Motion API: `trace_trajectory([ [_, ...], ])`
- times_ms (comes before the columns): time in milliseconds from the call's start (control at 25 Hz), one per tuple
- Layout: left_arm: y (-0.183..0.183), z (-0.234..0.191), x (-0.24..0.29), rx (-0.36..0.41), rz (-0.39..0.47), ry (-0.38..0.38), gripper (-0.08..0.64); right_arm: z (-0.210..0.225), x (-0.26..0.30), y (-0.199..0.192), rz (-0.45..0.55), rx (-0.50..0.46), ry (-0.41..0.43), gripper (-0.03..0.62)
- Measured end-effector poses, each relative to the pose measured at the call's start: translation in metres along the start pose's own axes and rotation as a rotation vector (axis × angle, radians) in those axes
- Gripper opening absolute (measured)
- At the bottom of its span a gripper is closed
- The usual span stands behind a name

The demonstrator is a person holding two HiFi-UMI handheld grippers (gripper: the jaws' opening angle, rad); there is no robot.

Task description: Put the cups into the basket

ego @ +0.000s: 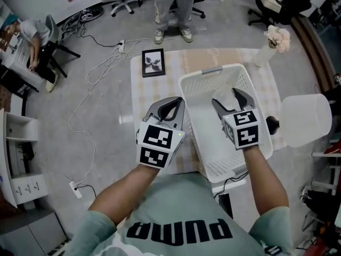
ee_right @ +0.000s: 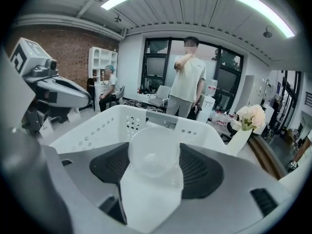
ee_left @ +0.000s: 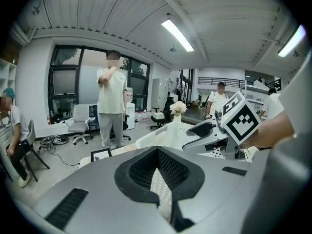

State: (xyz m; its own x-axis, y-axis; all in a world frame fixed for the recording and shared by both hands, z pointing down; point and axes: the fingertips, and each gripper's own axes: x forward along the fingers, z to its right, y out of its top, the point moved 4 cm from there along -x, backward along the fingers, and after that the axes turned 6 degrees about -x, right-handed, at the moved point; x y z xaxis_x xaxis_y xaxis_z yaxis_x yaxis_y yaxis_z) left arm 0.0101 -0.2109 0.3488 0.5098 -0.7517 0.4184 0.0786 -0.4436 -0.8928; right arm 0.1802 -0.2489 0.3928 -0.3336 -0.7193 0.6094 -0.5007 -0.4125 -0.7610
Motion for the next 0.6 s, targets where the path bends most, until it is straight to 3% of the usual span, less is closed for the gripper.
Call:
trace_trajectory([
  [200,-0.004,-0.016,0.013,-0.023,-0.019,0.049,0.002,0.008,0.030,-0.024,-0.046,0.006,-0.018,0.324],
  [600,-0.024,-0.033,0.030,-0.066,-0.077,0.074,0.002,0.018,0.071,-0.066,-0.148,0.083,-0.039,0.324],
])
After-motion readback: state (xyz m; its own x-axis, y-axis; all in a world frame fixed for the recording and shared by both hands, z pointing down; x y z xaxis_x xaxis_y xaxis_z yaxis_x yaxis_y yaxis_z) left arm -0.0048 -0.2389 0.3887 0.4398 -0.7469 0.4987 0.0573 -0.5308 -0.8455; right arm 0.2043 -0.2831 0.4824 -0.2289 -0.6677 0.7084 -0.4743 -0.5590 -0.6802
